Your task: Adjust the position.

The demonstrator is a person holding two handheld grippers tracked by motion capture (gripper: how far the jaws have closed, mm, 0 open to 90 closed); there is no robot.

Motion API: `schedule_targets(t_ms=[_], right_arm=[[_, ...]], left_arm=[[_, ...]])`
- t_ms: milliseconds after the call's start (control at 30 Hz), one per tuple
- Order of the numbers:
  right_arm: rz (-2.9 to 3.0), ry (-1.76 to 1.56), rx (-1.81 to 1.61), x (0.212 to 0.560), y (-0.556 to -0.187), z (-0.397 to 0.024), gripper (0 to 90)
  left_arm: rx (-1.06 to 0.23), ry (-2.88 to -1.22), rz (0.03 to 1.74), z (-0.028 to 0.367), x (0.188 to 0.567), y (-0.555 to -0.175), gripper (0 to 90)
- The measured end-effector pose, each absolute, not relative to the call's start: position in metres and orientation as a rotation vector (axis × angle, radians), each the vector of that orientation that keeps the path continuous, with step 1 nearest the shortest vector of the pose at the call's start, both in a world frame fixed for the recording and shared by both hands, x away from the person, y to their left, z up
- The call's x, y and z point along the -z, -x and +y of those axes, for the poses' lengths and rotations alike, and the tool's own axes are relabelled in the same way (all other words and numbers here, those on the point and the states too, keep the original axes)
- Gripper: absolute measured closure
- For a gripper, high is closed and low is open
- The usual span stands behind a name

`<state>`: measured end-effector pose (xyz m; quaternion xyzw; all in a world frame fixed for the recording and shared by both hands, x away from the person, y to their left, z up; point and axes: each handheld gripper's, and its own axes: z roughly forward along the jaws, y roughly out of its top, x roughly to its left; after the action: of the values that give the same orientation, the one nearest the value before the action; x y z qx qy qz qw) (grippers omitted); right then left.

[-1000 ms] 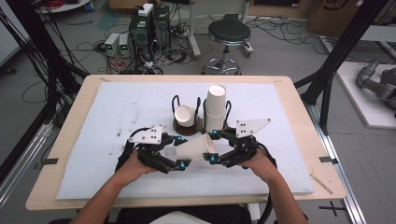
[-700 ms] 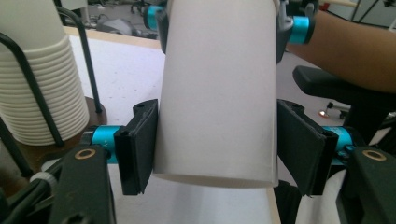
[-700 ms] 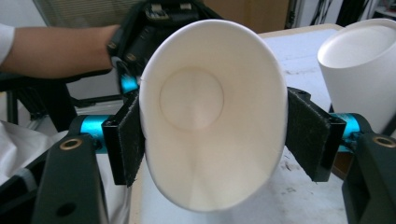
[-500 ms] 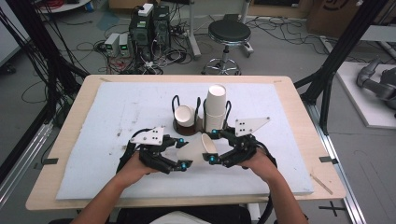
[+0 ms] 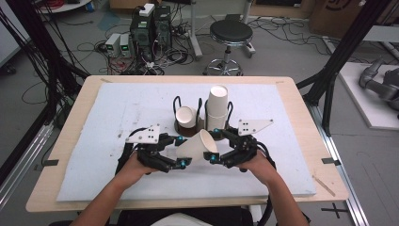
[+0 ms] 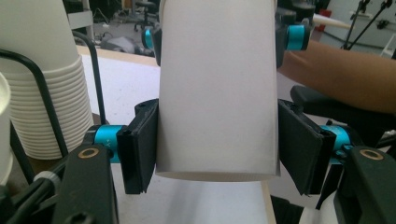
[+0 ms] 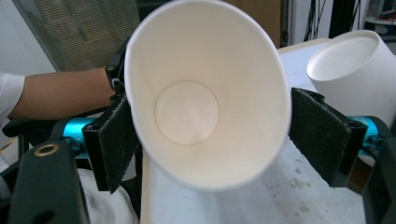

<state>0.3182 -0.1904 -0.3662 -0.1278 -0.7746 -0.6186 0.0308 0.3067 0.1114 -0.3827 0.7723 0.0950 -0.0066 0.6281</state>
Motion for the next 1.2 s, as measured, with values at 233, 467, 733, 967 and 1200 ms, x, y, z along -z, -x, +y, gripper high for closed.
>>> schedule_targets(t_ms=[233, 467, 733, 967, 1200], right_arm=[[-2.434, 0.319, 1.893, 0.363, -0.3167, -0.1918, 28.1], [-2.532, 0.325, 1.846, 0.3592, -0.316, -0.1912, 27.8], [-2.529, 0.303, 1.824, 0.3578, -0.3142, -0.187, 27.8], [-2.434, 0.376, 1.893, 0.3598, -0.3138, -0.1854, 20.9], [-2.362, 0.439, 1.953, 0.3618, -0.3147, -0.1877, 17.7]], left_arm=[[0.025, -1.794, 0.21, 0.1081, 0.3849, -0.3053, 35.2], [-0.009, -1.796, 0.244, 0.1079, 0.3837, -0.3049, 29.8], [0.006, -1.826, 0.218, 0.1025, 0.3871, -0.3032, 34.0], [0.027, -1.789, 0.24, 0.1055, 0.3849, -0.304, 34.9], [0.033, -1.756, 0.25, 0.1092, 0.3833, -0.3045, 35.0]])
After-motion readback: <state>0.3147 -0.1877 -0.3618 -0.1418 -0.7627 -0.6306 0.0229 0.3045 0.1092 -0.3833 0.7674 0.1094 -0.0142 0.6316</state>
